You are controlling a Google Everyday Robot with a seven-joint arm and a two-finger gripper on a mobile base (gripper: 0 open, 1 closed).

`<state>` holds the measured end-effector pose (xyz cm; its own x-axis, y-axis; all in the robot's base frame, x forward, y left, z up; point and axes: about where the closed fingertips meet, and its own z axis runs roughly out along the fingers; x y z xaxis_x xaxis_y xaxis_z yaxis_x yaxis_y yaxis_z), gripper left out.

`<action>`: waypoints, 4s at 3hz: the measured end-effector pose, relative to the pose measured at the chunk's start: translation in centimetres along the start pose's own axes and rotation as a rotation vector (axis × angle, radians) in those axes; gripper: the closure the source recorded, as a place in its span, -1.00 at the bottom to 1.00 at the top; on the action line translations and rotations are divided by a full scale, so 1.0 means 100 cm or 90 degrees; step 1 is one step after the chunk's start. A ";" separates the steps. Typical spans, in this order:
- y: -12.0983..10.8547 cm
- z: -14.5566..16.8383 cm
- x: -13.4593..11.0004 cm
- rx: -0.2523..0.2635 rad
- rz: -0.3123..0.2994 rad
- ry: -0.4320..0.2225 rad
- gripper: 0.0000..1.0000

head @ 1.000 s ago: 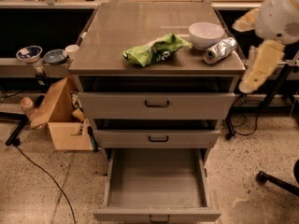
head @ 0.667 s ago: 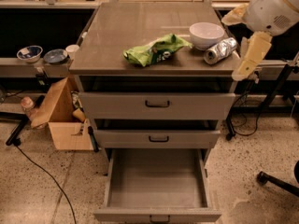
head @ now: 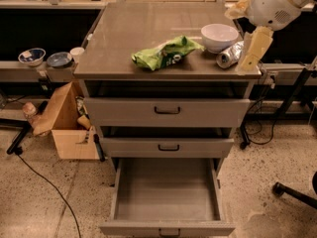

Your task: Place green rice chip bag into bottom drawer

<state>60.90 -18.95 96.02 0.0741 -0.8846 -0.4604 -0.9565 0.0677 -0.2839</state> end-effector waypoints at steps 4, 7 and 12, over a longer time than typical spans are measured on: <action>-0.054 0.079 -0.041 0.013 -0.019 -0.088 -1.00; -0.077 0.178 -0.056 -0.028 -0.029 -0.085 -1.00; -0.077 0.180 -0.056 -0.029 -0.029 -0.084 0.75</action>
Offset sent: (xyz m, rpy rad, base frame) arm 0.0344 0.0341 -0.0151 0.0922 -0.0101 0.0279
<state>72.93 -6.25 85.68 0.1518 -0.8176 -0.5554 -0.9628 0.0046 -0.2700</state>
